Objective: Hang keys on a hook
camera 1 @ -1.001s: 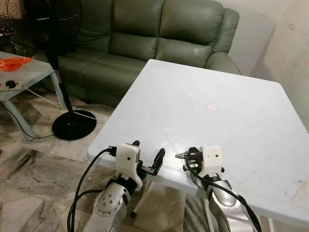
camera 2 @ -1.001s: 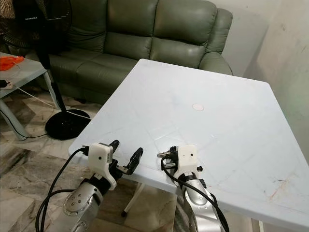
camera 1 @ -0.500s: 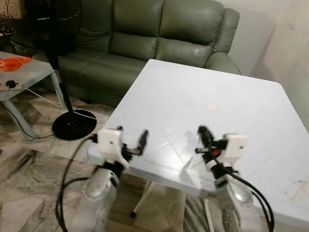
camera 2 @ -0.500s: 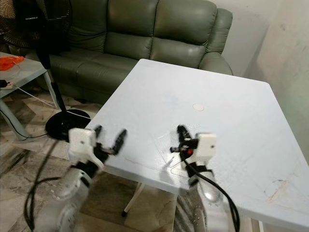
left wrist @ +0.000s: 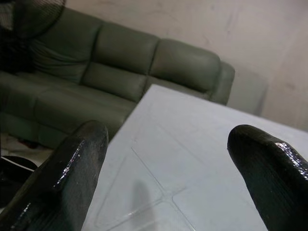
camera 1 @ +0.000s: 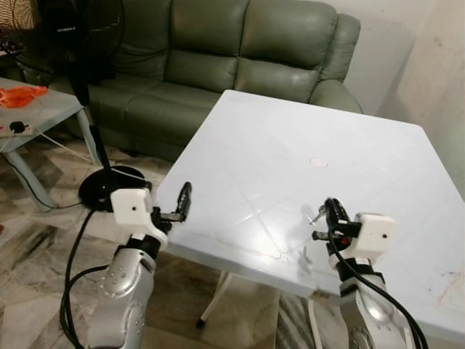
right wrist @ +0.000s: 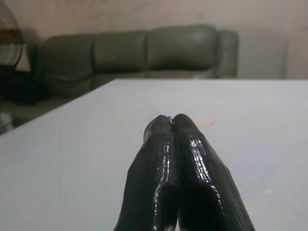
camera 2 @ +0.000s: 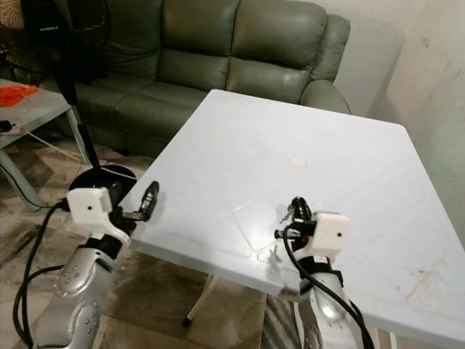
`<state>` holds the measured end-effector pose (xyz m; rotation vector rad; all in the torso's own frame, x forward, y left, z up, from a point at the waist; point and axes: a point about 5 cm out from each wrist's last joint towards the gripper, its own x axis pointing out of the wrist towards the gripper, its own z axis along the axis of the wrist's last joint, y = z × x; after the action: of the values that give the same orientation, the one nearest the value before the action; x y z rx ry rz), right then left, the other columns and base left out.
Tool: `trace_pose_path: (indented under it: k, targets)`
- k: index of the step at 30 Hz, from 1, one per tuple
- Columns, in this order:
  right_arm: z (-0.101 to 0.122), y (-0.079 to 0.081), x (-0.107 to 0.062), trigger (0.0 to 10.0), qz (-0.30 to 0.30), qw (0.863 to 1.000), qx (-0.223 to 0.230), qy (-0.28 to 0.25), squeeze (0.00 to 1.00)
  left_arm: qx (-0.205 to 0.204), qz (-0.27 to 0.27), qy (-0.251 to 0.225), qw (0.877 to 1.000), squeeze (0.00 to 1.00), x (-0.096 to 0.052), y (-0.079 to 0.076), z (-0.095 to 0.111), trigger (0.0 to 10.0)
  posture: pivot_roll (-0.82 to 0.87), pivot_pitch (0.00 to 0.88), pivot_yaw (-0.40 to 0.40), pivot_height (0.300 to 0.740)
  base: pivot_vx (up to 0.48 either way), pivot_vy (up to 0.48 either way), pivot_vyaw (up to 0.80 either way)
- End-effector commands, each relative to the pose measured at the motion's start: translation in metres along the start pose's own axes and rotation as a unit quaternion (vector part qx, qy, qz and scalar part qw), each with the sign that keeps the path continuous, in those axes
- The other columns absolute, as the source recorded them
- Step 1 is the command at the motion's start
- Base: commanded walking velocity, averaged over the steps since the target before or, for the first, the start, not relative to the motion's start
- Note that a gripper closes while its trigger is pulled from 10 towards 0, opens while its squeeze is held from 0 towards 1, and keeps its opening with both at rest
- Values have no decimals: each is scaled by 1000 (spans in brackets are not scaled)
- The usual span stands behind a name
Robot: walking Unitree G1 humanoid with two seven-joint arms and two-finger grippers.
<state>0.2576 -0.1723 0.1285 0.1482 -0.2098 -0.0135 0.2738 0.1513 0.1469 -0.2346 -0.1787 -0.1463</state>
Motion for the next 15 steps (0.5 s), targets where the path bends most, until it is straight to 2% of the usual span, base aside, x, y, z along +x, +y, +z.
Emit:
trace_pose_path:
  k: [1, 2, 3, 4, 6, 8, 10, 13, 15]
  targets:
    - [7, -3, -2, 10000, -12, 1000, 2, -12, 0, -14, 2, -4, 1000, 0, -6, 0, 0, 10000, 23, 0, -55, 740, 0, 0, 0]
    - [7, -3, -2, 10000, -12, 1000, 2, -12, 0, -14, 2, -4, 1000, 0, -6, 0, 0, 10000, 23, 0, -55, 740, 0, 0, 0]
    - [0, -4, -8, 10000, -14, 1000, -3, 0, 0, -24, -1, 10, 1000, 0, -15, 2, -9, 10000, 22, 0, -55, 740, 0, 0, 0]
    - [0, -4, -8, 10000, -14, 1000, -3, 0, 0, -24, -1, 10, 1000, 0, -15, 2, -9, 10000, 22, 0, -55, 740, 0, 0, 0]
    - [-7, -3, -18, 10000, -6, 1000, 3, 12, 0, -37, 7, 9, 999, 0, -27, 7, -14, 10000, 23, 0, -54, 740, 0, 0, 0]
    - [-9, -3, -21, 10000, -3, 1000, 4, 15, 0, -38, 6, 10, 999, 0, -30, 8, -16, 10000, 25, 0, -55, 740, 0, 0, 0]
    - [-16, -6, -26, 10000, -1, 999, -4, 33, 0, -28, 11, 32, 999, 0, -36, 13, -27, 10000, 28, 0, -57, 740, 0, 0, 0]
    - [-17, -7, -24, 10000, -4, 999, -4, 37, 0, -25, 22, 41, 999, 0, -36, 18, -31, 10000, 26, 0, -59, 740, 0, 0, 0]
    - [-15, -6, -21, 10000, -4, 999, -5, 34, 0, -27, 14, 29, 999, 0, -30, 16, -25, 10000, 23, 0, -58, 740, 0, 0, 0]
